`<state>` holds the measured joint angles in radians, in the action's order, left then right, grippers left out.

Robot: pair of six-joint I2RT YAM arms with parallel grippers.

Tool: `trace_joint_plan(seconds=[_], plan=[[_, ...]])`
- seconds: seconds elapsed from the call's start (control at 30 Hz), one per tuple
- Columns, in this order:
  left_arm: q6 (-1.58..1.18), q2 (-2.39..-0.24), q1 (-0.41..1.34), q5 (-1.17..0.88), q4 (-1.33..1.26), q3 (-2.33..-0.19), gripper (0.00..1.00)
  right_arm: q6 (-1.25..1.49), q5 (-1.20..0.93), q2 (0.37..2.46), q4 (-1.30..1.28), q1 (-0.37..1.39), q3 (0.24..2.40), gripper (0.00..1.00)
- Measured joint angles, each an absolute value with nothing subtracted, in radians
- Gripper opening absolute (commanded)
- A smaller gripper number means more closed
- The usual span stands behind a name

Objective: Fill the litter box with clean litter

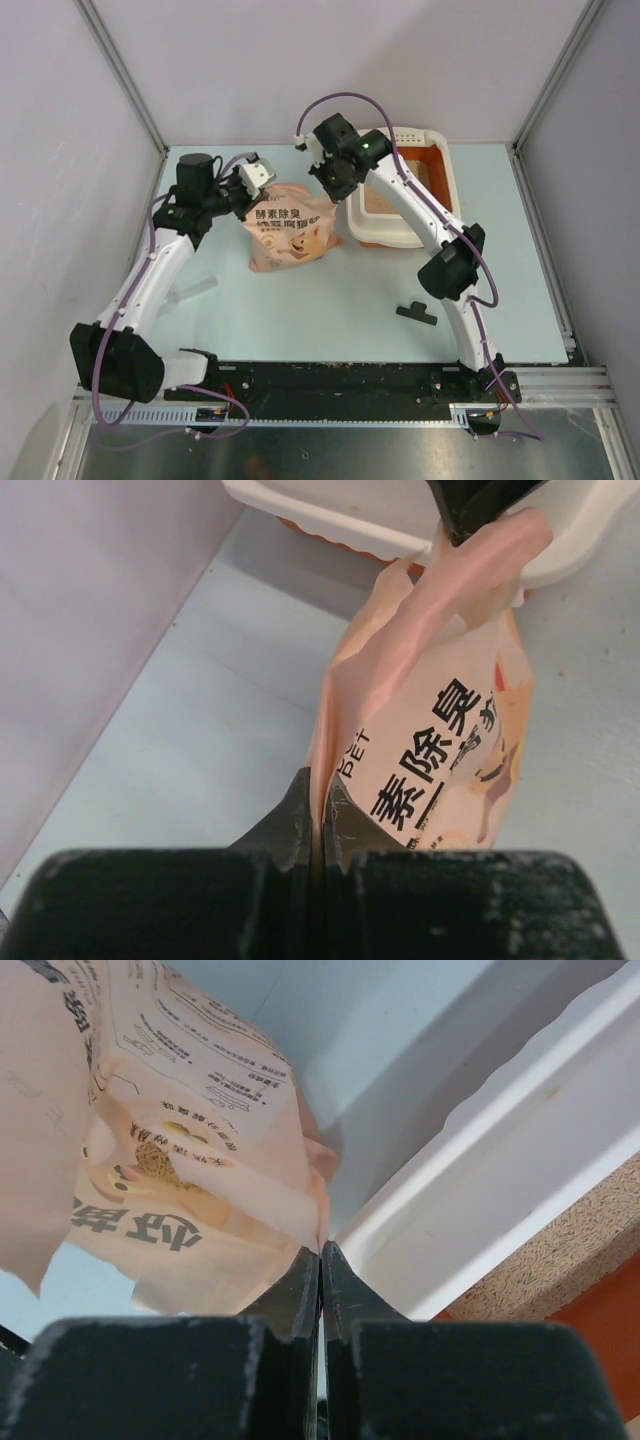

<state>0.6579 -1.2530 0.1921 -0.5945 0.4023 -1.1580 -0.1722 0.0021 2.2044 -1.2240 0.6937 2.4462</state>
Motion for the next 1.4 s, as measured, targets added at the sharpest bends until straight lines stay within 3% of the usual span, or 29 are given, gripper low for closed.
trace_joint_plan(seconds=[0.4, 0.57, 0.6, 0.7, 0.8, 1.1, 1.3, 1.4], plan=[[0.664, -1.292, 0.194, -0.627, 0.286, -1.150, 0.00, -0.147, 0.066, 2.213, -1.234, 0.687, 2.480, 0.01], [0.653, -1.279, 0.194, -0.643, 0.238, -1.114, 0.00, -0.133, 0.091, 2.215, -1.232, 0.682, 2.474, 0.23], [0.651, -1.277, 0.196, -0.643, 0.233, -1.110, 0.00, -0.132, 0.090, 2.216, -1.228, 0.681, 2.476, 0.39], [0.635, -1.277, 0.199, -0.644, 0.226, -1.108, 0.00, -0.144, 0.083, 2.223, -1.215, 0.681, 2.498, 0.59], [0.623, -1.277, 0.200, -0.644, 0.225, -1.108, 0.00, -0.173, 0.065, 2.228, -1.189, 0.684, 2.512, 0.65], [0.609, -1.277, 0.201, -0.648, 0.224, -1.108, 0.00, -0.184, 0.099, 2.244, -1.172, 0.736, 2.480, 0.65], [0.609, -1.276, 0.202, -0.640, 0.222, -1.108, 0.00, -0.173, 0.140, 2.245, -1.171, 0.672, 2.468, 0.64], [0.607, -1.276, 0.204, -0.638, 0.220, -1.108, 0.23, -0.173, 0.108, 2.244, -1.170, 0.625, 2.468, 0.66]])
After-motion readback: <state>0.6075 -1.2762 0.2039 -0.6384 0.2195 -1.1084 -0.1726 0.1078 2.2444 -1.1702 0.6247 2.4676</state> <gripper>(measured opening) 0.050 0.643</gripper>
